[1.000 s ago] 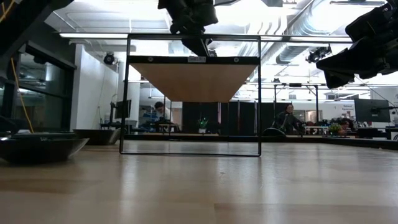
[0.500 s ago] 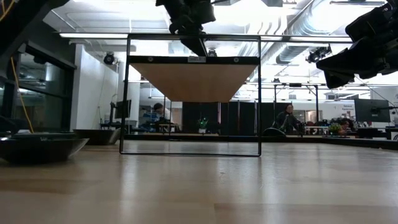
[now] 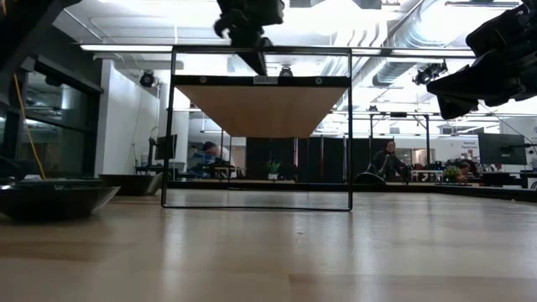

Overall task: Pick & Place Mini shaped plates
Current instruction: Stack the distorted square plate on top of the stacked distorted square plates on the shelf

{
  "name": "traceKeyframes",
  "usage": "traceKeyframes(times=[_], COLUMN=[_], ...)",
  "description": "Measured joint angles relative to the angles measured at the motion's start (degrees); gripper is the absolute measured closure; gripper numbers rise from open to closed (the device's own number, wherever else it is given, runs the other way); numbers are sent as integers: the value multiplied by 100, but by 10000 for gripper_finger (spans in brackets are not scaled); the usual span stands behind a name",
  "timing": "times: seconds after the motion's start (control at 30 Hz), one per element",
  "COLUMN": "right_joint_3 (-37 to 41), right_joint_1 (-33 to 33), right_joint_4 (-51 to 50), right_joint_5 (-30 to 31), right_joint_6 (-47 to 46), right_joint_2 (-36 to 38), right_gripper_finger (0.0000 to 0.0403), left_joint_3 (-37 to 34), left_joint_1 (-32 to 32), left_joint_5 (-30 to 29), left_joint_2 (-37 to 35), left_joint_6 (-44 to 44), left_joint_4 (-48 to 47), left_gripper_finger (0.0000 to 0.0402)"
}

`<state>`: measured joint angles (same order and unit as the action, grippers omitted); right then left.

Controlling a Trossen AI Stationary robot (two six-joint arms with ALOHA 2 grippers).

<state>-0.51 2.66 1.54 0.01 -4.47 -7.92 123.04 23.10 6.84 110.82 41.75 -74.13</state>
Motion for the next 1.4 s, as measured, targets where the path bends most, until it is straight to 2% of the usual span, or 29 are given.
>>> traceKeyframes(times=[0.23,0.4,0.67,0.93,1.1,1.4], right_joint_3=[0,0,0,0,0,0], right_joint_1=[1,0,-1,1,-1,1], right_joint_4=[0,0,-1,0,0,-2], right_joint_5=[-2,-1,-2,-2,0,-2], right_joint_6=[0,0,0,0,0,0], right_joint_2=[0,1,0,0,0,0], right_gripper_finger=[398,395,393,398,396,394], left_joint_3=[0,-450,-2546,-4644,-5466,-6465], left_joint_1=[10,14,16,12,0,-528], left_joint_5=[-847,-1018,-1464,-1394,-1128,-771], left_joint_2=[-439,-898,-2246,-3556,-3994,-4137], left_joint_6=[-711,-1407,-3014,-4435,-4464,-3664], left_joint_4=[-1132,-1343,-828,-507,-442,579], left_gripper_finger=[345,345,345,345,345,345])
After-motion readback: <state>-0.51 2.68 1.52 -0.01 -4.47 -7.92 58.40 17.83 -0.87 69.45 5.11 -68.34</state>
